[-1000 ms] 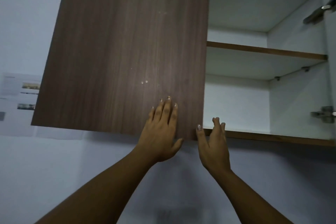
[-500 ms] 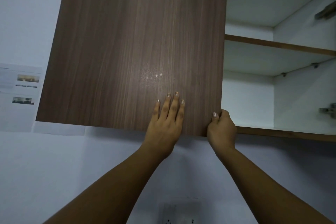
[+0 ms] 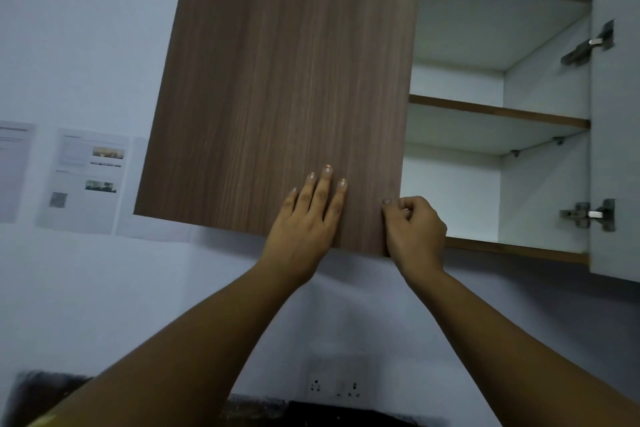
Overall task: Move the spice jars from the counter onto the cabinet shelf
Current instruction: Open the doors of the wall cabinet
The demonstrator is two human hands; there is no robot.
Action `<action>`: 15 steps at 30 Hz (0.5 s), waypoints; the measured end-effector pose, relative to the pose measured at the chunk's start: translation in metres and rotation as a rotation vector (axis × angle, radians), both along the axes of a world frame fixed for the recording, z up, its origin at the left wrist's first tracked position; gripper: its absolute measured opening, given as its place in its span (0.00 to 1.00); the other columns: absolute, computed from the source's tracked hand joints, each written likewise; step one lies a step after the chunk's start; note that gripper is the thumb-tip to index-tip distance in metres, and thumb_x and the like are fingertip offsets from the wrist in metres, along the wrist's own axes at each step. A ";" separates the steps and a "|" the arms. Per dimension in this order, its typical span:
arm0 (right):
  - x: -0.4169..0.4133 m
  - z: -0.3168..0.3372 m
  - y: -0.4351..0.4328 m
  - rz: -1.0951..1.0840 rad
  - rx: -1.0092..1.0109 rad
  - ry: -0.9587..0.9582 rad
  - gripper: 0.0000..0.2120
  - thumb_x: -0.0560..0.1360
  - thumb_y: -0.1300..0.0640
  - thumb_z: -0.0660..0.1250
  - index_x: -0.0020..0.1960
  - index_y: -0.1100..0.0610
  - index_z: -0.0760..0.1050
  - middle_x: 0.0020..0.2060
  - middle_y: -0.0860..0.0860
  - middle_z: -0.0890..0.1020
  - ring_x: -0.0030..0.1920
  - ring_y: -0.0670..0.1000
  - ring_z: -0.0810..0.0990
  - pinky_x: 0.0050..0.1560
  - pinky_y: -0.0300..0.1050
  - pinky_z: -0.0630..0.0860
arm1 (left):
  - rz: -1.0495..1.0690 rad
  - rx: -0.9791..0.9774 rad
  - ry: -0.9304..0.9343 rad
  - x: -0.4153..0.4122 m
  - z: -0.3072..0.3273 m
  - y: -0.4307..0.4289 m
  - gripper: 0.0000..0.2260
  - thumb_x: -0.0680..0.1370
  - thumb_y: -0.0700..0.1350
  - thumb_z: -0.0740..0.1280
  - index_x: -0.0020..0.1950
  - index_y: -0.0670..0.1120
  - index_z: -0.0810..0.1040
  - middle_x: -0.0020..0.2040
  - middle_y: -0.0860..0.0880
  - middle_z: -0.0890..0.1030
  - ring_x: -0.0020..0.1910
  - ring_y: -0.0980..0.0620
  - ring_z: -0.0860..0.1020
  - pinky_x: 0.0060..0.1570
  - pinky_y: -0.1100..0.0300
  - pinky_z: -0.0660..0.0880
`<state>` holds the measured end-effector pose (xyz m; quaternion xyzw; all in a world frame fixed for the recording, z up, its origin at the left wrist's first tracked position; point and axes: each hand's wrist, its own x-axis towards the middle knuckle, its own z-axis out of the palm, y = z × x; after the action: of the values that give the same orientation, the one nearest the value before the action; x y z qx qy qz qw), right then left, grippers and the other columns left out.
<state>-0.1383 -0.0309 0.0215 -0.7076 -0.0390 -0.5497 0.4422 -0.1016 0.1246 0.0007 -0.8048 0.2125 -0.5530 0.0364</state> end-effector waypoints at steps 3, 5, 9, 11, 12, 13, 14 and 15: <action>-0.033 0.001 0.013 0.075 -0.014 -0.007 0.08 0.73 0.51 0.66 0.39 0.54 0.71 0.28 0.45 0.74 0.31 0.44 0.73 0.30 0.38 0.67 | -0.018 -0.026 0.027 -0.036 -0.001 0.002 0.49 0.74 0.42 0.67 0.68 0.50 0.23 0.75 0.38 0.37 0.75 0.38 0.46 0.72 0.45 0.54; -0.057 0.003 0.023 0.119 -0.026 -0.018 0.10 0.72 0.50 0.67 0.36 0.51 0.69 0.28 0.45 0.75 0.31 0.44 0.73 0.29 0.39 0.66 | -0.047 -0.032 0.033 -0.062 -0.003 0.005 0.50 0.75 0.41 0.67 0.66 0.54 0.20 0.75 0.40 0.36 0.74 0.37 0.48 0.70 0.45 0.59; -0.099 0.005 0.051 0.218 -0.080 -0.010 0.12 0.72 0.50 0.66 0.34 0.49 0.66 0.28 0.45 0.74 0.30 0.44 0.72 0.28 0.39 0.65 | -0.118 -0.075 0.047 -0.112 -0.004 0.016 0.49 0.75 0.39 0.65 0.66 0.57 0.21 0.76 0.43 0.35 0.74 0.35 0.51 0.69 0.43 0.63; -0.117 0.004 0.067 0.259 -0.111 -0.014 0.11 0.73 0.51 0.65 0.35 0.49 0.66 0.28 0.45 0.74 0.30 0.44 0.73 0.28 0.39 0.65 | -0.166 -0.122 0.047 -0.132 -0.006 0.027 0.46 0.75 0.38 0.64 0.68 0.56 0.25 0.76 0.43 0.36 0.73 0.36 0.55 0.68 0.44 0.65; -0.127 0.004 0.076 0.290 -0.128 -0.022 0.10 0.73 0.51 0.65 0.36 0.49 0.66 0.28 0.44 0.74 0.31 0.43 0.73 0.28 0.38 0.66 | -0.182 -0.141 0.040 -0.144 -0.007 0.036 0.45 0.75 0.38 0.64 0.69 0.56 0.27 0.76 0.43 0.38 0.73 0.36 0.57 0.67 0.45 0.66; -0.135 0.003 0.085 0.315 -0.147 -0.033 0.09 0.74 0.52 0.64 0.37 0.49 0.67 0.29 0.44 0.74 0.31 0.43 0.73 0.28 0.38 0.66 | -0.205 -0.156 0.034 -0.154 -0.008 0.043 0.44 0.75 0.38 0.65 0.69 0.56 0.29 0.77 0.42 0.39 0.71 0.37 0.60 0.65 0.46 0.69; -0.142 0.002 0.093 0.338 -0.169 -0.045 0.08 0.74 0.52 0.64 0.38 0.50 0.67 0.29 0.44 0.74 0.31 0.43 0.73 0.28 0.37 0.67 | -0.221 -0.168 0.027 -0.162 -0.009 0.051 0.44 0.75 0.39 0.65 0.69 0.55 0.30 0.77 0.42 0.40 0.70 0.37 0.64 0.63 0.47 0.71; -0.151 0.002 0.103 0.367 -0.184 -0.052 0.07 0.74 0.52 0.64 0.39 0.51 0.68 0.29 0.43 0.74 0.31 0.42 0.74 0.28 0.37 0.67 | -0.218 -0.177 0.023 -0.172 -0.009 0.061 0.44 0.75 0.39 0.66 0.70 0.55 0.30 0.77 0.42 0.41 0.68 0.38 0.67 0.60 0.47 0.73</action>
<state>-0.2898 0.0724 0.0230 -0.7115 -0.2287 -0.4723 0.4673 -0.2741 0.1854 -0.0086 -0.7832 0.2493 -0.5611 -0.0975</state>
